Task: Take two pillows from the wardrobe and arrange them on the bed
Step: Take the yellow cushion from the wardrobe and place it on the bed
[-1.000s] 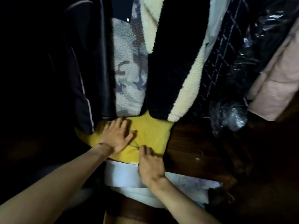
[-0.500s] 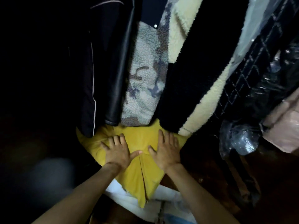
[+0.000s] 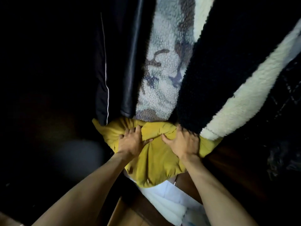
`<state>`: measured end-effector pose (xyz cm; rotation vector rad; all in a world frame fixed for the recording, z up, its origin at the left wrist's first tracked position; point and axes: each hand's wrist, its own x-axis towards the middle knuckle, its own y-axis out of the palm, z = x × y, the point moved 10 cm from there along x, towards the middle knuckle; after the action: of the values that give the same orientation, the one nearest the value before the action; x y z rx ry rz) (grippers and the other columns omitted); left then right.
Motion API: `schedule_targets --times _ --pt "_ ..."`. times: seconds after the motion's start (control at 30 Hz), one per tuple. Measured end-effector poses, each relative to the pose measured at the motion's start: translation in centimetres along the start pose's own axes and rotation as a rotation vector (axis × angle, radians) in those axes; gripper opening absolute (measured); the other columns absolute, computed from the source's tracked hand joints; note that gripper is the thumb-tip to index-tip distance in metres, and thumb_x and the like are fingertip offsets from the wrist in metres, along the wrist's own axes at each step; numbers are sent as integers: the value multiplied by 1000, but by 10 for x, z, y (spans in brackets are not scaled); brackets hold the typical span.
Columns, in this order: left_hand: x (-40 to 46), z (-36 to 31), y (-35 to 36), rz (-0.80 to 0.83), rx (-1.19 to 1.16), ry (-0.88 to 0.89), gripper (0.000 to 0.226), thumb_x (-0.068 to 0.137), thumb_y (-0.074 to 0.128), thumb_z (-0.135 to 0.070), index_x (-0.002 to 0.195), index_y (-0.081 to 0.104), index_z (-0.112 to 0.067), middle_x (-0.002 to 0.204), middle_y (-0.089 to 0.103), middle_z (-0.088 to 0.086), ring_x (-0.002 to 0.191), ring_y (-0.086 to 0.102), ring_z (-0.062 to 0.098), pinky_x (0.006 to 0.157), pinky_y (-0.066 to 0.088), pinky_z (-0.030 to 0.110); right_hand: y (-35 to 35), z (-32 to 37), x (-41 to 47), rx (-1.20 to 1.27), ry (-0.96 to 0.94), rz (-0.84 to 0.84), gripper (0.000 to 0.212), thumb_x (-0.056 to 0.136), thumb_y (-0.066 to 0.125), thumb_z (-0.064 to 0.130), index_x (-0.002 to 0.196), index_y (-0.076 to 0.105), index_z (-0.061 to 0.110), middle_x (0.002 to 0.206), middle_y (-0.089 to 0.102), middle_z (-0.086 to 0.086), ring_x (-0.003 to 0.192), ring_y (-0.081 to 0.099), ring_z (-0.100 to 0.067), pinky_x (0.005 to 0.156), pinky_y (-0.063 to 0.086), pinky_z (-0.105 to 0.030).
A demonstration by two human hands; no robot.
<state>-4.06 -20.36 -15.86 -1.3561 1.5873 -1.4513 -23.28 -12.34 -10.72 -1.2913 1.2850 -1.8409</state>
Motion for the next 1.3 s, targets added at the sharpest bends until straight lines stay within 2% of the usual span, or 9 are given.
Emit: schedule_targets --times 0.27,0.4,0.47,0.57,0.7,0.83,0.93,1.03,1.3 --pt "-122 53 -36 104 -39 -9 70 82 48 -74 125 37 -19 122 58 9 117 51 31 90 42 45 -30 57 -90 -84 -227 110 112 62 30 96 135 49 13 99 74 -6 89 68 -24 72 44 -35" --pt "-186 79 -97 32 16 55 61 87 53 -58 127 36 -16 131 53 11 121 48 32 94 39 47 -62 108 -131 -29 -406 148 115 54 32 100 128 46 13 112 69 -9 101 65 -25 90 42 -42" --pt "-223 88 -132 -23 49 91 49 86 56 -50 118 40 -16 125 57 11 117 50 33 90 40 46 -88 139 -158 21 -514 129 112 51 40 99 124 44 15 123 61 -8 113 58 -26 96 39 -44" --pt "-278 99 -175 -73 205 174 41 81 60 -37 112 44 -16 116 60 8 110 52 31 86 40 45 -121 196 -207 58 -726 73 124 47 48 95 139 35 13 139 47 -9 123 47 -28 99 37 -45" --pt "-361 129 -224 -102 506 291 33 71 67 -28 98 52 -17 87 62 3 83 59 27 70 47 42 -128 278 -294 145 -942 234 128 52 50 93 149 27 13 151 38 -9 137 36 -28 112 29 -45" --pt "-448 214 -273 -64 650 123 29 77 60 -28 104 54 -17 92 61 3 88 58 26 76 46 45 -140 369 -380 396 -1002 411 113 58 62 81 145 31 15 145 43 -7 132 44 -29 108 37 -43" --pt "-510 275 -309 -56 678 -66 33 84 56 -29 114 52 -16 106 61 5 100 56 28 80 42 44 -166 438 -440 598 -1102 482 75 67 73 58 125 45 20 125 54 -2 116 53 -26 91 43 -36" --pt "-564 328 -340 -57 709 -228 39 90 55 -30 124 50 -12 116 59 7 107 53 29 81 40 44 -189 502 -491 693 -1214 549 50 73 77 35 111 48 19 118 61 -6 108 58 -29 72 36 -31" --pt "-664 447 -373 -30 788 -538 32 89 53 -30 117 52 -13 109 59 7 102 54 29 79 38 43 -208 657 -598 664 -1565 596 37 78 67 19 107 45 14 120 62 -14 111 57 -36 81 44 -40"
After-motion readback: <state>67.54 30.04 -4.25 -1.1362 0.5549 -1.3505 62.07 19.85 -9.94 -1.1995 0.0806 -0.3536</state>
